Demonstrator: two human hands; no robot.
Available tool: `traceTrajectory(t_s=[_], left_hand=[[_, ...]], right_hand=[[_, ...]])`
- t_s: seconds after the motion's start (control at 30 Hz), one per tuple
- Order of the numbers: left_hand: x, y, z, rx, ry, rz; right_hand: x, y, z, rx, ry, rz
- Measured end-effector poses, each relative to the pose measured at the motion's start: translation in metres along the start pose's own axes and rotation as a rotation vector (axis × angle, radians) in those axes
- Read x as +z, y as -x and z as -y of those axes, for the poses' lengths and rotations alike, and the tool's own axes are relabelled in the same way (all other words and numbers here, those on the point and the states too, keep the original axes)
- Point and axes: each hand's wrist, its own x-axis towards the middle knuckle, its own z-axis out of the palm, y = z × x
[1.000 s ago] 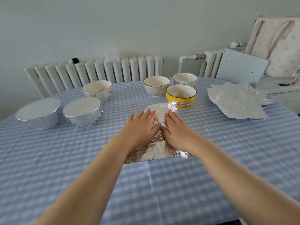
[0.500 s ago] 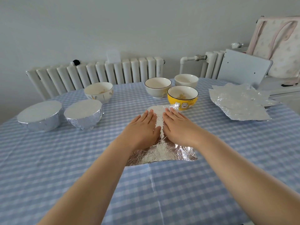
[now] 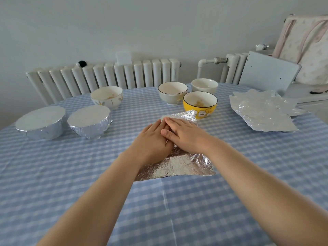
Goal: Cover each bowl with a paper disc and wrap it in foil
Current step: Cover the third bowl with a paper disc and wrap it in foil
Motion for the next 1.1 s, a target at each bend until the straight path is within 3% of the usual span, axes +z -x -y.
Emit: traceTrajectory(t_s=[0.23,0.43,0.73,0.9,1.0,1.1], left_hand=[[-0.003,0.001,-0.001,-0.009,-0.04,0.054],[-0.013,0.006,-0.006,-0.018,-0.067,0.156],[-0.017,0.019,-0.003,-0.015,0.057,0.19],[-0.014,0.022,-0.002,-0.052,0.132,0.142],[-0.016,0.02,-0.004,-0.06,0.102,0.178],[-0.017,0.019,-0.005,-0.072,0.1,0.199]], right_hand=[[-0.001,-0.002,-0.006,0.036,-0.037,0.027],[-0.002,-0.009,-0.023,0.107,-0.241,0.013],[0.015,-0.002,-0.031,0.222,-0.944,-0.146],[0.029,-0.002,-0.039,0.348,-1.097,-0.125],[0.025,0.006,-0.04,0.269,-1.0,-0.086],[0.017,0.018,-0.036,0.069,-0.754,-0.322]])
